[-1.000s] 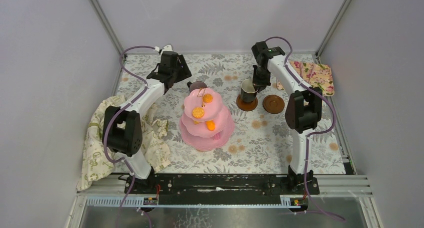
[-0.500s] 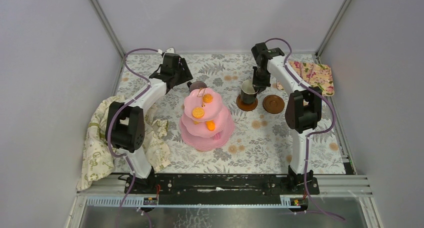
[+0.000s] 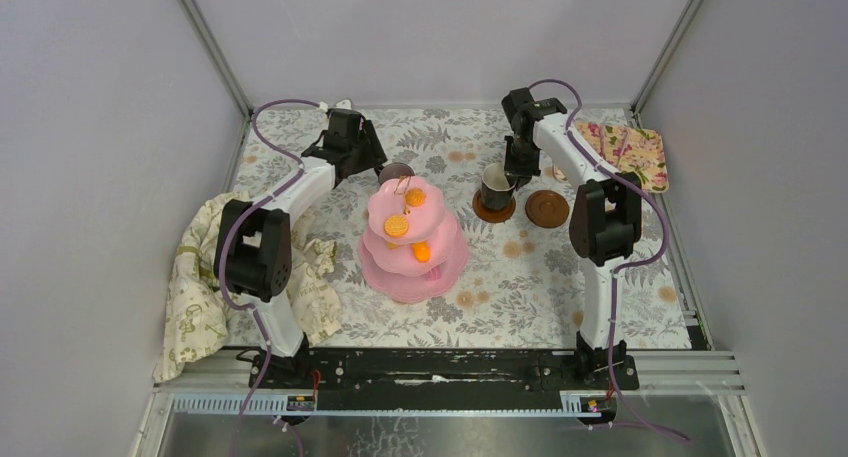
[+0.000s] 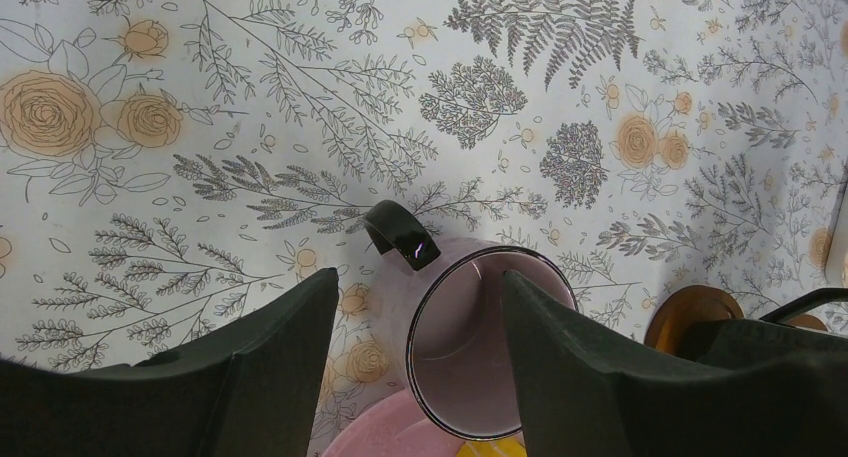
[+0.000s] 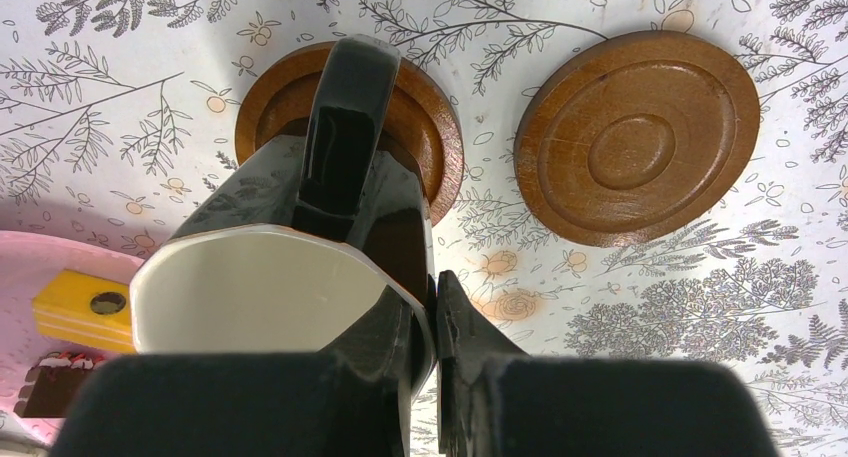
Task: Serve the afternoon tea
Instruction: Place the cup on the coaster.
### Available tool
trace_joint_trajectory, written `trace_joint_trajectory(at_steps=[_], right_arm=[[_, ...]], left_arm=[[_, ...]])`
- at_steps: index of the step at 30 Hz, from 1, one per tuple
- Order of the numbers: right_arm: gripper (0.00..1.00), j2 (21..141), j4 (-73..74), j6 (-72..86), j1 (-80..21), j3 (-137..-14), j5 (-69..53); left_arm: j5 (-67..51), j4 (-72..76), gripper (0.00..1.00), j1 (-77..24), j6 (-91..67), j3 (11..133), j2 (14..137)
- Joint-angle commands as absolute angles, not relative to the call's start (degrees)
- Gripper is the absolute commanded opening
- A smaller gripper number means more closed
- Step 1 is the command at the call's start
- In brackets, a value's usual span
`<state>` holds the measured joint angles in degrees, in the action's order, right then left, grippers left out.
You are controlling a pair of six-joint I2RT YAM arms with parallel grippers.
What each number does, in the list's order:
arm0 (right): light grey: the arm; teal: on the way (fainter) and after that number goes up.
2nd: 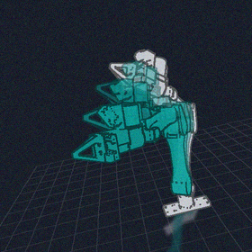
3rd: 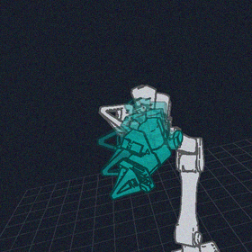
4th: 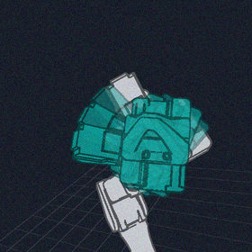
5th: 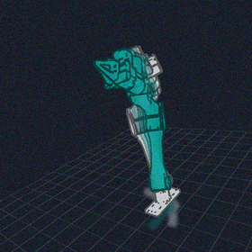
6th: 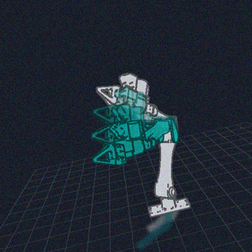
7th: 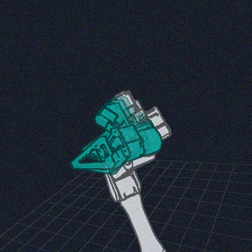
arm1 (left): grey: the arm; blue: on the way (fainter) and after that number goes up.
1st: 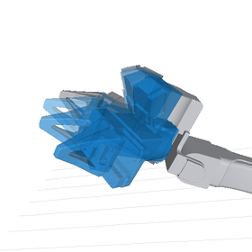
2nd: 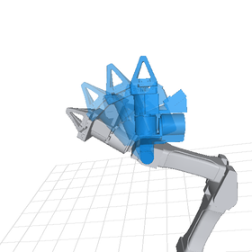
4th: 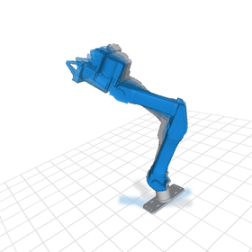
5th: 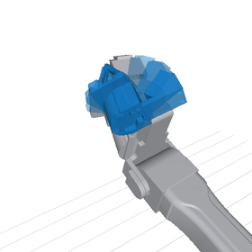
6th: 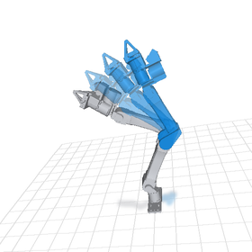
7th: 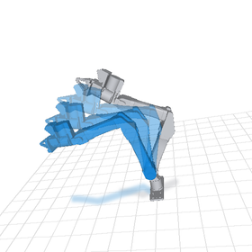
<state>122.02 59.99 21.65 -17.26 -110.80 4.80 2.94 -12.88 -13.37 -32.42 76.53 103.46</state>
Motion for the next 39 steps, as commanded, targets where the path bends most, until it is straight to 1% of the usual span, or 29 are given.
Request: trace_joint_trajectory(at_steps=[1,8,11,39], right_arm=[[0.0,121.6,59.3,21.0,-17.8,-111.0,3.0],[0.04,120.9,59.8,20.7,-17.8,-109.7,3.5],[0.0,120.4,59.9,20.7,-17.9,-109.6,3.9],[0.0,118.3,61.2,20.4,-18.8,-110.6,5.7]], left_arm=[[2.0,-12.0,0.67,-12.8,-31.5,77.8,104.1],[1.3,-12.0,0.67,-12.8,-31.6,77.8,104.5],[1.2,-12.0,0.67,-12.8,-31.6,77.7,104.6],[1.5,-12.0,0.66,-13.4,-31.3,77.4,104.8]])
